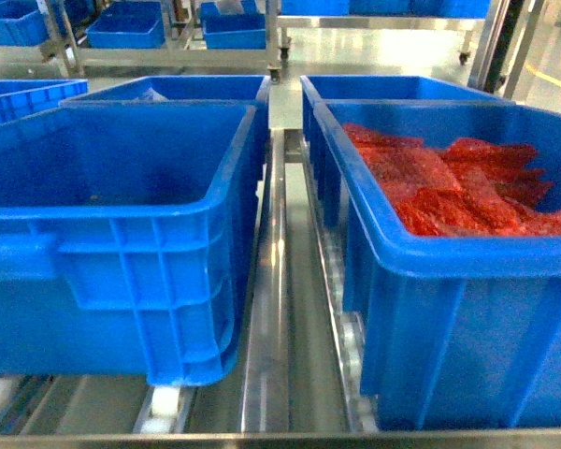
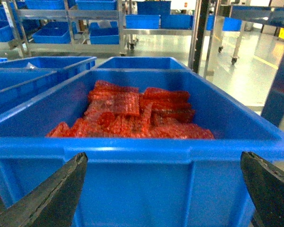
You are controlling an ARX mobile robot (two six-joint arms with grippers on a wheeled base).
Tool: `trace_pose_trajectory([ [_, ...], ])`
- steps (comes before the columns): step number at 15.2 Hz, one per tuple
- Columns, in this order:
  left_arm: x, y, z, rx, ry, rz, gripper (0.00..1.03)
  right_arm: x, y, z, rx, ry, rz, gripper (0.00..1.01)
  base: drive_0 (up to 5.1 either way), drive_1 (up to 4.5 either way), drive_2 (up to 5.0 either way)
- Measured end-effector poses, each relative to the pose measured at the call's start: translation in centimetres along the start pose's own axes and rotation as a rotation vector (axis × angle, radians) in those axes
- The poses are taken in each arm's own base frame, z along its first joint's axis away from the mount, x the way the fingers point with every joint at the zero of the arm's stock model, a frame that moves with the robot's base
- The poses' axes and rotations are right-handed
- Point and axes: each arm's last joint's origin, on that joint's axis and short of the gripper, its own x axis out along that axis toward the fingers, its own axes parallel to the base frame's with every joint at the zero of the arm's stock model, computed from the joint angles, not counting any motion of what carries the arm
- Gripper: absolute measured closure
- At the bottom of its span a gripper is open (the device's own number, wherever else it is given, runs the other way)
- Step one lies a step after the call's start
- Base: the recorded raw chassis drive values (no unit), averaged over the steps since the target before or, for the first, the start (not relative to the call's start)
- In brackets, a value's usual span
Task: Pick blue part to blue bin on bottom shelf
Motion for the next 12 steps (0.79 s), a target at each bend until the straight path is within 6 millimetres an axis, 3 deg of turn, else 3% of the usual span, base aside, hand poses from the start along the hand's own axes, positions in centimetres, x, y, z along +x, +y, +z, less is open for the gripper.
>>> trace_pose_trajectory([
  [4, 0.03, -0.02, -0.01, 0.000, 0.000, 0.000, 0.59, 0.00, 0.00, 0.03, 0.000, -0.003, 0.000, 0.03, 0.1, 2.28, -2.2],
  [12, 0.02, -0.01, -0.02, 0.001, 0.002, 0.000, 0.59, 0.00, 0.00, 0.01, 0.000, -0.001, 0.000, 0.03, 0.0, 0.00, 0.0],
])
